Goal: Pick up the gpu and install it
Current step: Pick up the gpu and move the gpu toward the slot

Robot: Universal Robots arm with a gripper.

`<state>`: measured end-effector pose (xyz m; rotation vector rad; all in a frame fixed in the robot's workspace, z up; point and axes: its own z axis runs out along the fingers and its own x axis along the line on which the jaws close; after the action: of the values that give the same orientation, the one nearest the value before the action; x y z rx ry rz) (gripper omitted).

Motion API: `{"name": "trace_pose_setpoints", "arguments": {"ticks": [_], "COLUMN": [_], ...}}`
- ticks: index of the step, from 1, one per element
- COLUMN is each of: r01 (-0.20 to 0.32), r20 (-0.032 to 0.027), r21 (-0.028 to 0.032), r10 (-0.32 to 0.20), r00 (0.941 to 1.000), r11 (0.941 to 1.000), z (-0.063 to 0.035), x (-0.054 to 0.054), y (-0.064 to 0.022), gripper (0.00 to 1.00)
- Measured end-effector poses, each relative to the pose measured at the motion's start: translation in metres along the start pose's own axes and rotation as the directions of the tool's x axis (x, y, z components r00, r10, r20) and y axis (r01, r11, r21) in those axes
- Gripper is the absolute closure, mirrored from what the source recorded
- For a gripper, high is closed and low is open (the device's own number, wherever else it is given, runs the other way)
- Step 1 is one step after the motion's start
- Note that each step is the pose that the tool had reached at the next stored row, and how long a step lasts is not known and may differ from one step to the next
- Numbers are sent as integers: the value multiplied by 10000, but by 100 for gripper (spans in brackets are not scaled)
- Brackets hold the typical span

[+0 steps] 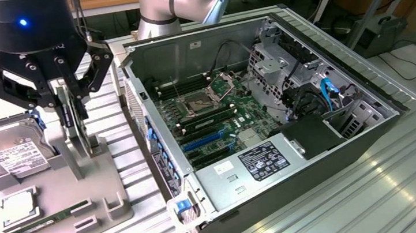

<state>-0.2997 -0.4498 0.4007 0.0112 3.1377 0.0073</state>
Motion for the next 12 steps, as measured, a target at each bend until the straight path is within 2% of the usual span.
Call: {"name": "trace_pose_setpoints", "arguments": {"ticks": [12], "r01": [0], "r20": [1], "r21": [10], "r10": [0], "r00": [10000], "r11": [10000], "z": [-138], "x": [0], "y": [1], "gripper": [72]}}
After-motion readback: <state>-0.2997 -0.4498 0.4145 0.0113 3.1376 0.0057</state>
